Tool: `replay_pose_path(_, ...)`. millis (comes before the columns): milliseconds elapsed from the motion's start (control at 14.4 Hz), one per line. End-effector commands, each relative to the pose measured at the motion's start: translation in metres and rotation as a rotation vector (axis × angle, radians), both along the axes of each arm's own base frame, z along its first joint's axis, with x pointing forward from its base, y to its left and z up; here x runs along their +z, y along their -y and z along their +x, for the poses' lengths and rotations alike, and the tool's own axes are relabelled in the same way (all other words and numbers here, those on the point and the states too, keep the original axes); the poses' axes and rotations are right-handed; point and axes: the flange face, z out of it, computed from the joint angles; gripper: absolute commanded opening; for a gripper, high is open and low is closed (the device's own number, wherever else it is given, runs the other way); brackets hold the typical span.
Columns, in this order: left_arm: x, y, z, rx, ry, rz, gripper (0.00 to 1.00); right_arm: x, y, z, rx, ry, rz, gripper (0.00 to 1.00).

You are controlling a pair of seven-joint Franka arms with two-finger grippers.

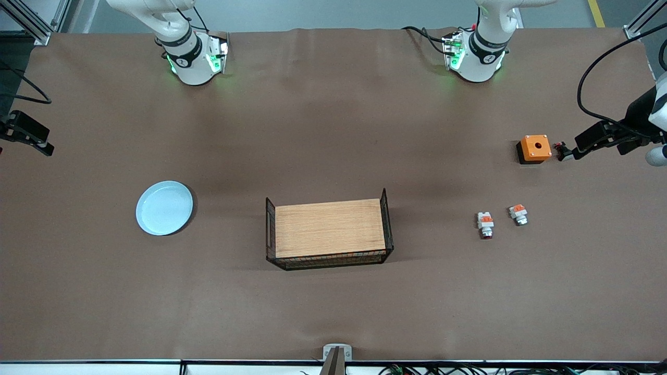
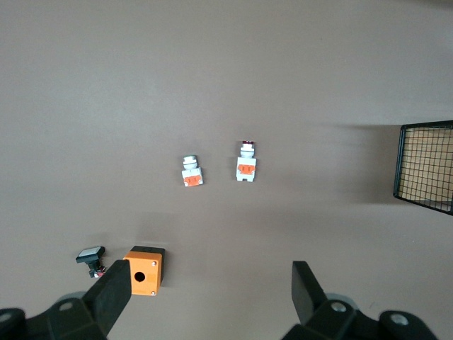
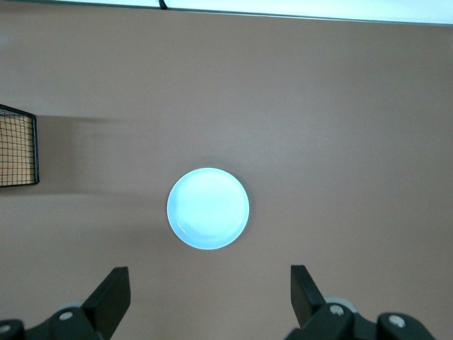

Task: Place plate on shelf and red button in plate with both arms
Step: 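Move the right gripper toward the plate while the left gripper reaches the buttons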

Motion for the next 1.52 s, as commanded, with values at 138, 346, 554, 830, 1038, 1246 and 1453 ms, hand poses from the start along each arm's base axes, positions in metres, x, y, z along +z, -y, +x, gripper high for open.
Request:
replay_pose_path(138, 0.003, 0.0, 0.0, -0.007, -0.012, -0.004, 1.0, 0.006, 0.002, 0.001, 0.002, 0.015, -0.008, 1.0)
replay_pose_path(346, 0.003, 0.0, 0.0, -0.007, -0.012, -0.006, 1.0, 0.001, 0.002, 0.004, 0.003, 0.007, -0.014, 1.0)
replay_pose_path(554, -0.005, 0.003, 0.004, 0.007, -0.028, -0.017, 1.0, -0.054, 0.004, 0.03, 0.007, -0.091, -0.015, 1.0)
replay_pose_path(830, -0.052, 0.013, 0.016, -0.001, -0.136, -0.039, 1.0, -0.076, 0.0, 0.039, 0.018, -0.128, -0.007, 1.0)
replay_pose_path(1038, -0.112, 0.036, 0.031, -0.032, -0.209, -0.036, 1.0, -0.097, -0.001, 0.051, 0.021, -0.134, -0.017, 1.0)
replay_pose_path(1246, -0.182, 0.055, 0.028, -0.007, -0.203, -0.028, 1.0, -0.125, -0.003, 0.061, 0.024, -0.177, -0.016, 1.0)
replay_pose_path(1453, -0.238, 0.059, 0.024, -0.013, -0.163, -0.022, 1.0, -0.163, -0.013, 0.076, 0.043, -0.215, -0.03, 1.0)
